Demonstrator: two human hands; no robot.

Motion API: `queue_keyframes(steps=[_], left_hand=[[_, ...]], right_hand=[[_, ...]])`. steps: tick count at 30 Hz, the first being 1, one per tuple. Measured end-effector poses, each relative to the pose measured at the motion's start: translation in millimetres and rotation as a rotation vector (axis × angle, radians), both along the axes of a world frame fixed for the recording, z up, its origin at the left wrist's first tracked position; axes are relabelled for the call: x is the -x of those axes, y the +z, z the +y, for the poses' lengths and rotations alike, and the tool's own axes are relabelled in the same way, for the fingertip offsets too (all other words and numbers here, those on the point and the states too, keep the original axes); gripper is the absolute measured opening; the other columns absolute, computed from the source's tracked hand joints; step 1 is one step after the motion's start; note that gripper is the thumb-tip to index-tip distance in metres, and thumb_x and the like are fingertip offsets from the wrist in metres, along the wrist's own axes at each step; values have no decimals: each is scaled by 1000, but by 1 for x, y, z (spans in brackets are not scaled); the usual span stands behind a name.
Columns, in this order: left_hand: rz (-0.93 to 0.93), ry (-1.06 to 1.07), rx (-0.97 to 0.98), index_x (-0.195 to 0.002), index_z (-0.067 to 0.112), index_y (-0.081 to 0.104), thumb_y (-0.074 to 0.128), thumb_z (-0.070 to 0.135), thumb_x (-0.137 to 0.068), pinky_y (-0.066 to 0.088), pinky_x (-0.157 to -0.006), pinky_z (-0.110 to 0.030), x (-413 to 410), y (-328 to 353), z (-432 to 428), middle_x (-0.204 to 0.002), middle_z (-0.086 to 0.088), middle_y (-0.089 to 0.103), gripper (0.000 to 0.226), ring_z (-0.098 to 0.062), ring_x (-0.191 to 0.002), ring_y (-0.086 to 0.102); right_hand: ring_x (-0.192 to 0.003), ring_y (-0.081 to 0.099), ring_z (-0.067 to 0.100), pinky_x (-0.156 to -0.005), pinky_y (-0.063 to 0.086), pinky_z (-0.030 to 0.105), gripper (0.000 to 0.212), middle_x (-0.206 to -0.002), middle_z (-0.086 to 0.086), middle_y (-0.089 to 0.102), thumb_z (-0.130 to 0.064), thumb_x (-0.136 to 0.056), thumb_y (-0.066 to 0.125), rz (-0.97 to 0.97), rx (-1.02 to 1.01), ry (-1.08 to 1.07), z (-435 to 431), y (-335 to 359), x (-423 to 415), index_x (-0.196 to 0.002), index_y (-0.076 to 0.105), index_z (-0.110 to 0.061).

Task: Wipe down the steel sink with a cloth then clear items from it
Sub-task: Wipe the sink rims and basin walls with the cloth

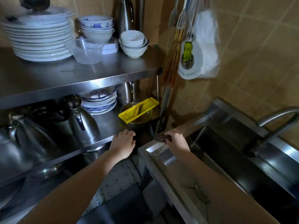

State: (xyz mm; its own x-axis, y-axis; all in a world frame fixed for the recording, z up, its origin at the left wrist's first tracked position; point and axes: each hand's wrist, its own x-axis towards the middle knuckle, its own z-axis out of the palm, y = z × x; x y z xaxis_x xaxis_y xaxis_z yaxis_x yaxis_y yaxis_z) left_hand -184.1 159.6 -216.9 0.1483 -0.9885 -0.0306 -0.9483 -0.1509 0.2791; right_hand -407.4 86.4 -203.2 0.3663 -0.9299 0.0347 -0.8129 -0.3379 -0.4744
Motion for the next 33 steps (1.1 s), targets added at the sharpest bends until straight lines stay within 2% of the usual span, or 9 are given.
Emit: queue_keyframes(steps=[7, 11, 14, 17, 22, 23, 25, 29, 33], left_hand=[[69, 63, -120, -122, 22, 48, 43, 37, -93, 37, -90, -39, 18, -47, 1, -123, -6, 53, 33, -29, -113, 51], [73, 54, -138, -130, 21, 43, 44, 36, -93, 36, -92, -41, 31, -68, -3, -130, -6, 48, 40, -30, -116, 50], [95, 60, -147, -136, 21, 38, 45, 35, -93, 37, -93, -42, 39, -81, -8, -135, -5, 44, 46, -30, -118, 48], [90, 55, -125, -136, 20, 38, 45, 34, -93, 38, -93, -42, 42, -91, -11, -135, -5, 45, 46, -30, -117, 49], [104, 66, -100, -132, 19, 45, 50, 38, -91, 38, -92, -39, 40, -102, -16, -131, -6, 51, 45, -30, -115, 51], [119, 71, -96, -131, 19, 46, 52, 40, -90, 37, -92, -39, 40, -104, -17, -130, -6, 52, 47, -30, -115, 50], [140, 82, -84, -130, 19, 47, 55, 43, -87, 37, -92, -39, 40, -106, -20, -128, -6, 53, 50, -30, -115, 51], [196, 88, -88, -128, 20, 48, 57, 44, -86, 36, -92, -39, 43, -109, -29, -127, -6, 54, 50, -30, -115, 51], [217, 67, -68, -126, 19, 48, 59, 43, -85, 38, -91, -39, 43, -112, -32, -124, -5, 56, 49, -29, -112, 53]], right_hand=[[-95, 58, 16, -78, 41, 19, 23, -111, 3, 60, -15, -89, 55, -50, -97, -45, 7, -47, -1, -110, 64, -18], [-91, 55, 12, -79, 41, 17, 21, -110, 1, 59, -13, -88, 57, -129, -121, -63, 15, -68, -3, -106, 66, -18], [-102, 55, 17, -88, 43, 21, 22, -117, 2, 57, -15, -88, 59, -156, -130, -52, 18, -82, -8, -109, 66, -16], [-114, 50, 19, -99, 39, 21, 24, -128, 5, 50, -20, -90, 60, -148, -178, 1, 20, -97, -18, -113, 66, -14], [-128, 43, 24, -100, 16, 1, 26, -139, 12, 45, -9, -94, 54, -129, -244, 56, 15, -122, -24, -117, 65, -4], [-126, 44, 23, -100, 18, 2, 25, -138, 10, 45, -11, -93, 55, -118, -236, 54, 11, -124, -24, -115, 66, -6], [-120, 49, 20, -103, 32, 16, 23, -136, 4, 48, -19, -92, 58, -100, -206, 47, 0, -129, -25, -111, 68, -13], [-111, 56, 21, -93, 52, 34, 20, -130, 0, 53, -22, -87, 63, -92, -99, 57, -25, -130, -21, -105, 69, -16], [-108, 55, 20, -87, 47, 30, 34, -122, 0, 59, -23, -79, 70, -146, -12, -120, -58, -122, -7, -113, 63, -25]])
